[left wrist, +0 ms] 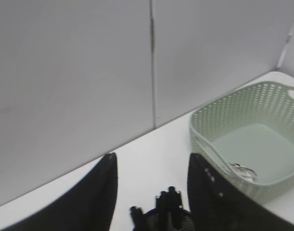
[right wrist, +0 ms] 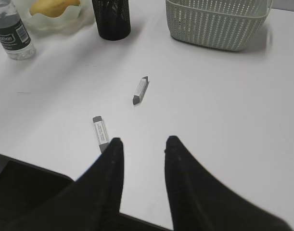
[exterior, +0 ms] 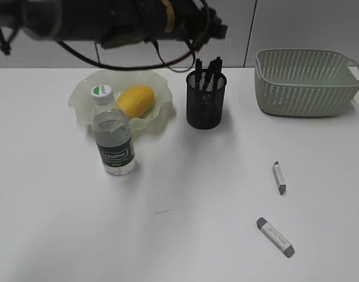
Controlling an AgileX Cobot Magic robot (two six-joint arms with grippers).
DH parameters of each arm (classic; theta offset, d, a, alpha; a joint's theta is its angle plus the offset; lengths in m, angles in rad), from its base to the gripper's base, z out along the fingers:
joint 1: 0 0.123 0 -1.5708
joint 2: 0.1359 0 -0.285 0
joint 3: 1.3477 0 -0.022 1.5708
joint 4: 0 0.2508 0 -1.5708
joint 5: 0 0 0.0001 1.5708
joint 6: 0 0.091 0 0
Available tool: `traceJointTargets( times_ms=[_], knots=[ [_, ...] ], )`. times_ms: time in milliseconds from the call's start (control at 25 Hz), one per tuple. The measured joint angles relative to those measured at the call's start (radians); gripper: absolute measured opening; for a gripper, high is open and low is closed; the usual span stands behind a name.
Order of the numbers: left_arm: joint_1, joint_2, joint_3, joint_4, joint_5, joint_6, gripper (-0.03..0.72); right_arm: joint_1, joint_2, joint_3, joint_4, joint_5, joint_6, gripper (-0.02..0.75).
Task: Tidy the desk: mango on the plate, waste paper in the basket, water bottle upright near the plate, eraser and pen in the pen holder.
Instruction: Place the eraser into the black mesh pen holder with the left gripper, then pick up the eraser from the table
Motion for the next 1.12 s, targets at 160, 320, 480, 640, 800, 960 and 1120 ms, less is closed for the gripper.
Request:
traceJointTargets(
  times_ms=[160, 320, 480, 640, 800, 960, 1120],
  knots=[
    [-0.075, -0.164, -0.001, -0.122, 0.406, 0.155, 0.325, 0.0, 0.0, 0.0, 0.0, 0.0, 0.0, 0.246],
    [-0.092, -0.287, 0.022, -0.486, 0.719, 0.503, 0.302, 0.0, 0.0, 0.0, 0.0, 0.0, 0.0, 0.246],
    [-0.13, -0.491, 0.212, -0.598, 0.791, 0.587, 0.298, 0.0, 0.0, 0.0, 0.0, 0.0, 0.0, 0.246],
    [-0.193, -0.771, 0.487, -0.629, 0.804, 0.54, 0.298, 0.0, 0.0, 0.0, 0.0, 0.0, 0.0, 0.246],
    [-0.205, -1.054, 0.724, -0.661, 0.851, 0.5, 0.3, 0.0, 0.0, 0.0, 0.0, 0.0, 0.0, 0.245],
    [-0.205, -1.365, 0.894, -0.674, 0.923, 0.497, 0.315, 0.0, 0.0, 0.0, 0.0, 0.0, 0.0, 0.245],
    [-0.205, -1.63, 1.016, -0.678, 0.969, 0.551, 0.321, 0.0, 0.0, 0.0, 0.0, 0.0, 0.0, 0.245]
  ],
)
